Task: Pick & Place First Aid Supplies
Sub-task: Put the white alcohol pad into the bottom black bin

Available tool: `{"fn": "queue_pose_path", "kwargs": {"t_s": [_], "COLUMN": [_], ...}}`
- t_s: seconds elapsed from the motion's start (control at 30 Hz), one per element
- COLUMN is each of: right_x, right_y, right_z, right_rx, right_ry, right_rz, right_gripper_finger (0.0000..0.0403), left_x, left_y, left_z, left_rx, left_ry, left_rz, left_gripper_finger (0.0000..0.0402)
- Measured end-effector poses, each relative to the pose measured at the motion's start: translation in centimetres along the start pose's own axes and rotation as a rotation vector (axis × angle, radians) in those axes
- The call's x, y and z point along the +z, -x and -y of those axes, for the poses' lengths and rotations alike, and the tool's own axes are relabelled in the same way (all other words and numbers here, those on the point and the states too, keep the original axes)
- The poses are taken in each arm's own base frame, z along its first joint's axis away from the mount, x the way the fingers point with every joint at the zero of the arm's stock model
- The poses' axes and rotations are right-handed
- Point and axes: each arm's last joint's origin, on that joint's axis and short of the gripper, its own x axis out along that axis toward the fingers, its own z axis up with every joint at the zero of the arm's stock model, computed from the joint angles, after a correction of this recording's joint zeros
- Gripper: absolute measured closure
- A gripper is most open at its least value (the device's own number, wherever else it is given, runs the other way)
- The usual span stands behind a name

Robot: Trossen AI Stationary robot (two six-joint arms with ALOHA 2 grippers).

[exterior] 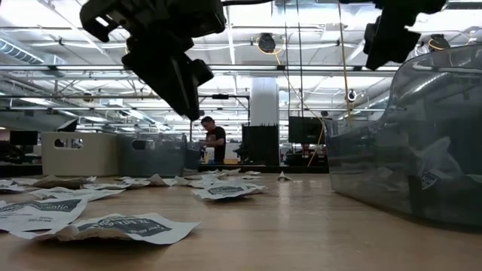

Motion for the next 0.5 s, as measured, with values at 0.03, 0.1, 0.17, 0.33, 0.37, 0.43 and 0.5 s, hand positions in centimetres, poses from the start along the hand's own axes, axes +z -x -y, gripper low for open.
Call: {"fn": "queue_pose_path", "kwargs": {"t_s": [0.03, 0.1, 0.17, 0.33, 0.37, 0.43, 0.5], "right_x": [0.0, 0.1, 0.1, 0.2, 0.2, 0.2, 0.2], "right_y": [0.3, 0.7, 1.1, 1.4, 1.4, 1.4, 1.4], "right_z": [0.0, 0.0, 0.0, -0.1, -0.1, -0.1, -0.1], "right_rx": [0.006, 0.018, 0.027, 0.041, 0.044, 0.046, 0.046], "right_ry": [0.0, 0.0, 0.006, 0.008, 0.008, 0.008, 0.008], "right_rz": [0.006, 0.016, 0.024, 0.039, 0.042, 0.044, 0.047], "right_gripper_finger": [0.0211, 0.0211, 0.0212, 0.0213, 0.0213, 0.0213, 0.0215], "left_x": [0.0, 0.0, 0.1, 0.0, -0.1, -0.3, -0.2], "left_y": [0.0, 0.0, 0.0, -0.6, -0.8, -1.6, -2.1], "left_z": [0.0, -0.1, -0.2, -0.9, -1.0, -1.3, -1.5], "left_rx": [0.006, 0.035, 0.062, 0.097, 0.106, 0.109, 0.111], "left_ry": [-0.012, -0.025, -0.045, -0.064, -0.061, -0.053, -0.049], "left_rz": [0.001, -0.003, 0.003, -0.007, -0.019, -0.034, -0.023], "left_gripper_finger": [0.0283, 0.0284, 0.0283, 0.026, 0.0251, 0.0231, 0.0214]}}
